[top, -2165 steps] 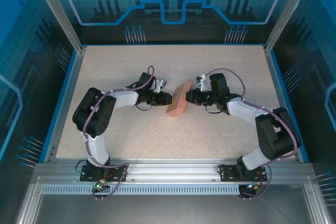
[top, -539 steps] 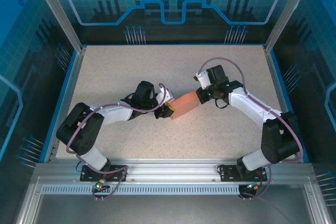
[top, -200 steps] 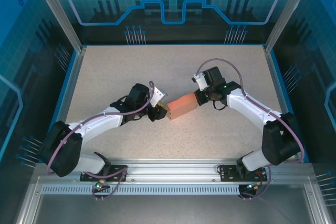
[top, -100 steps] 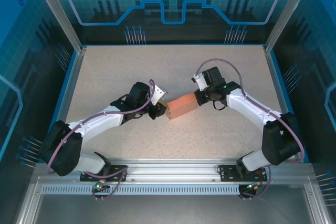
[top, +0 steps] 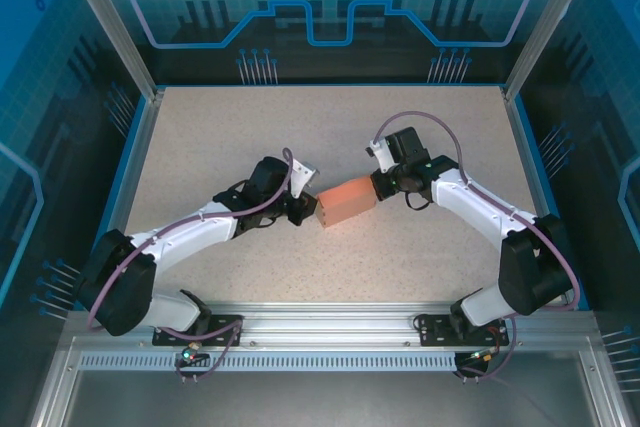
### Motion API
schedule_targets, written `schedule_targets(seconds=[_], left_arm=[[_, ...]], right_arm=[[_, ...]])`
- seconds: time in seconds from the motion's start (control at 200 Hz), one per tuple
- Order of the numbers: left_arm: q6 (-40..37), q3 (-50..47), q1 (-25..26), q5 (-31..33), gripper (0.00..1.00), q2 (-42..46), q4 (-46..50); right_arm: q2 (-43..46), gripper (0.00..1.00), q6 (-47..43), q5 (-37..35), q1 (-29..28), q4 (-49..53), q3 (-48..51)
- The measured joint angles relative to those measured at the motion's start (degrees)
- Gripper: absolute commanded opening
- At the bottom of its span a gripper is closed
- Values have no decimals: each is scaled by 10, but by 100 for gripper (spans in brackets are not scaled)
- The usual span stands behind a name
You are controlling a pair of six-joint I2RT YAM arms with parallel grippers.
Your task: Fold the paper box
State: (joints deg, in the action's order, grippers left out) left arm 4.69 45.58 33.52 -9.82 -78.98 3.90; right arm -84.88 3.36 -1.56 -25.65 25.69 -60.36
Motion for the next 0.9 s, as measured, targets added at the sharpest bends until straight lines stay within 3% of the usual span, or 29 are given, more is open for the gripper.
schedule_targets(seconds=[0.52, 0.901], left_arm=[[194, -3, 0, 1, 7, 0, -38], [253, -24, 16, 25, 5, -11, -89]], right_arm=[[0, 0, 19, -26, -11, -14, 7], [0, 1, 19, -38, -11, -14, 7]])
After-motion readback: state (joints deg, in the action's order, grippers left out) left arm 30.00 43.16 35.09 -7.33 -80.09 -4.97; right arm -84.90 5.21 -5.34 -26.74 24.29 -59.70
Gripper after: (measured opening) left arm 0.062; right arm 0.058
